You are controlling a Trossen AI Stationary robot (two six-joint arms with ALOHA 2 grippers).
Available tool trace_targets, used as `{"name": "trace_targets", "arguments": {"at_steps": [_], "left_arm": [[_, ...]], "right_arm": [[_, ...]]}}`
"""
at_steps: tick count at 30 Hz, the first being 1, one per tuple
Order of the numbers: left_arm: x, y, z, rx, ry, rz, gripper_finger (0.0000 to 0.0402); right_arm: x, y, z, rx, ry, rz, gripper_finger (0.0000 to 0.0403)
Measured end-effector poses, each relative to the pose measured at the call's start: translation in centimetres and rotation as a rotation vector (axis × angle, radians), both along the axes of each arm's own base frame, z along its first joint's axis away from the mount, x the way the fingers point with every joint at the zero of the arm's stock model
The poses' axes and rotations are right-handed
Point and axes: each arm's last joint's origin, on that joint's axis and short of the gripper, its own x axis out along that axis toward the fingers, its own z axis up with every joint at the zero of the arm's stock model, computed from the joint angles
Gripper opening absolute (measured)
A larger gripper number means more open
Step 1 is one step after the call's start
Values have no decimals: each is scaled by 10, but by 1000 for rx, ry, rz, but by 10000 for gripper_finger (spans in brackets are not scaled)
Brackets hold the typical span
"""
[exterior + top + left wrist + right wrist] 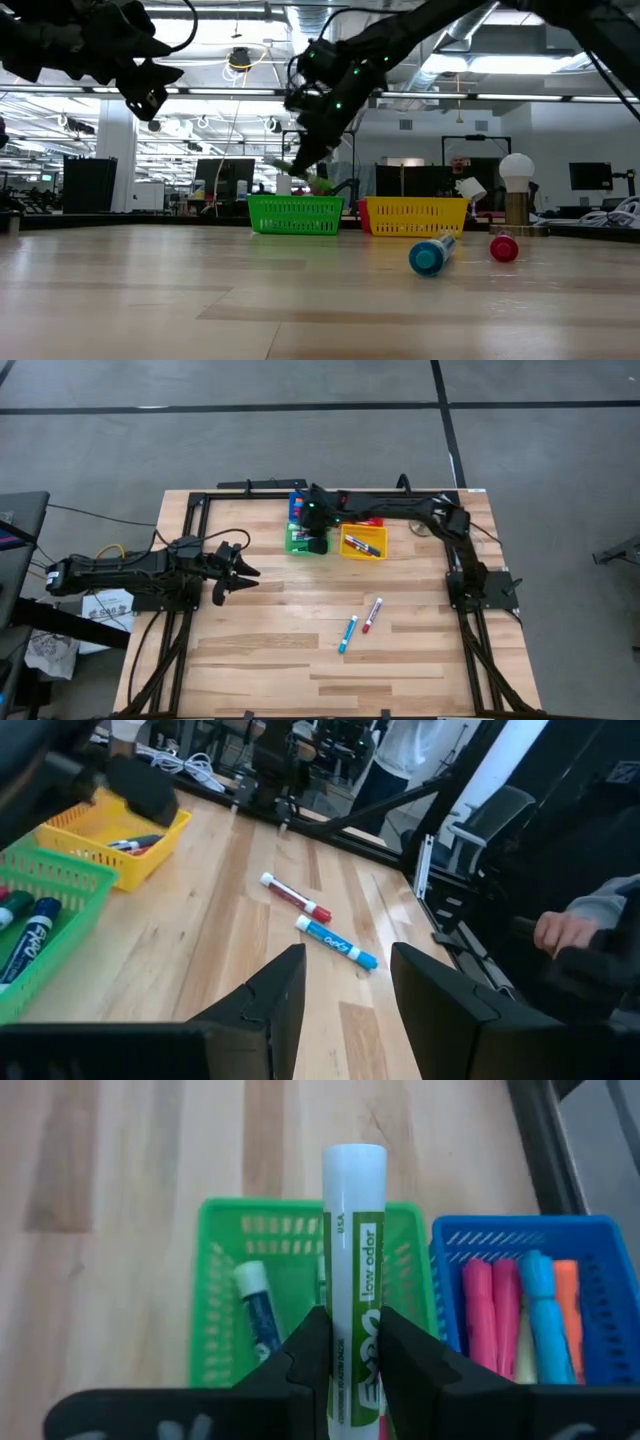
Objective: Pick & Place Markers
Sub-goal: Put the large green marker into the green basket, then put the large red marker into the green basket
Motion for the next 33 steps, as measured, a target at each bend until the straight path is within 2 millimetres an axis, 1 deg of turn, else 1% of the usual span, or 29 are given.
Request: {"name": "trace_targets", "arguments": {"at_steps": [2, 6, 10, 14, 18, 26, 29, 31, 33], "left_arm": [[0, 0, 0, 0, -1, -1, 148], [0, 0, 0, 15, -4, -2, 148], [1, 0, 0, 16, -3, -1, 148], [1, 0, 0, 17, -3, -1, 148], [1, 0, 0, 17, -3, -1, 148], [1, 0, 0, 17, -3, -2, 148], [1, 0, 0, 17, -3, -2, 148], [1, 0, 0, 17, -3, -2, 148], [1, 0, 0, 17, -3, -1, 148]], "right_arm": [[1, -2, -8, 16, 55, 0, 59], [5, -6, -20, 42, 96, 2, 59], [8, -6, -25, 32, 100, 16, 59], [6, -5, -31, 43, 134, 19, 60], [6, -5, -35, 50, 151, 18, 77], [8, -2, -30, 44, 128, 26, 146], [8, 0, -30, 44, 134, 29, 165], [11, 2, -24, 42, 129, 34, 171], [15, 5, -14, 34, 108, 44, 174]]}}
